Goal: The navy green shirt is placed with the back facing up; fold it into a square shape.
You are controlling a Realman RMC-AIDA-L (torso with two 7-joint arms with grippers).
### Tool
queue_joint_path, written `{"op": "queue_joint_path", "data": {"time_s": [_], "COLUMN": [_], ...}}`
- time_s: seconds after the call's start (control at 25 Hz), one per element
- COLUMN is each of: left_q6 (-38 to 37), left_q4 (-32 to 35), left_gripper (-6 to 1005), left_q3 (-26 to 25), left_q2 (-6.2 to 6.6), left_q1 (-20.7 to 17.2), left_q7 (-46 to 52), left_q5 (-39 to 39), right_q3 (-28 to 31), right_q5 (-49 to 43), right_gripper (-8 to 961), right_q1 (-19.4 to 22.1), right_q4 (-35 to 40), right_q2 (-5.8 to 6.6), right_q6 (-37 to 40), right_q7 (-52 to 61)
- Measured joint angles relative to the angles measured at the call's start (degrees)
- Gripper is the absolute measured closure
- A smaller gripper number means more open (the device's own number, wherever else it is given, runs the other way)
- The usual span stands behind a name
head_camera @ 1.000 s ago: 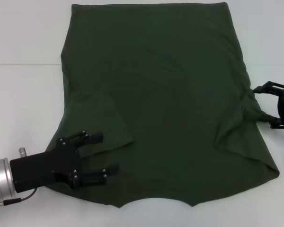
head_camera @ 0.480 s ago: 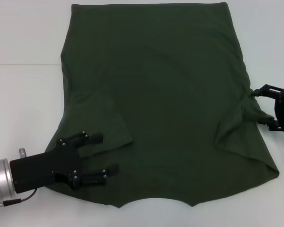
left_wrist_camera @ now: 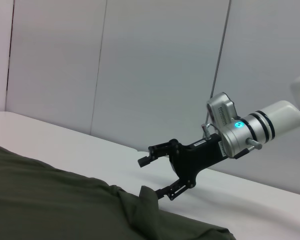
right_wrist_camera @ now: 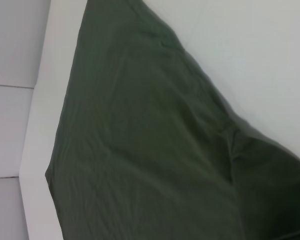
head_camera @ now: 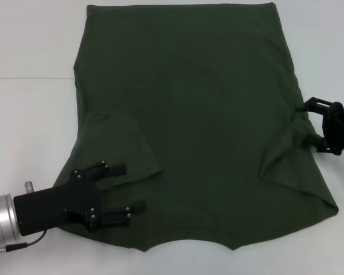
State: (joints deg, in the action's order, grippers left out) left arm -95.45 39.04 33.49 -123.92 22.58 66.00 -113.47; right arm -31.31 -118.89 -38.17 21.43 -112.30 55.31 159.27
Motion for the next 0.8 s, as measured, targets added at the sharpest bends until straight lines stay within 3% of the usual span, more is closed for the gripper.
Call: {"op": "queue_joint_path", "data": {"time_s": [0.6,0.8], "left_q6": [0.01,0.01], "left_q4": [-0.01,-0.02], "left_gripper": [61,61], "left_q3": [0.0,-0.02], "left_q2": [0.0,0.0], "left_q1": [-0.23,-0.39], "left_q7": [0.25,0.34], "left_q5": [0.0,0.0], "right_q3": [-0.48,0.0], "right_q5": [0.11,0.93], "right_gripper": [55,55], "right_q1": [-7.9,-8.27], "right_q4": [-0.05,0.59], "right_q2": [-2.05,-2.55], "right_q6": [-5.54,-4.65], "right_q7": [-5.7,-7.99]}}
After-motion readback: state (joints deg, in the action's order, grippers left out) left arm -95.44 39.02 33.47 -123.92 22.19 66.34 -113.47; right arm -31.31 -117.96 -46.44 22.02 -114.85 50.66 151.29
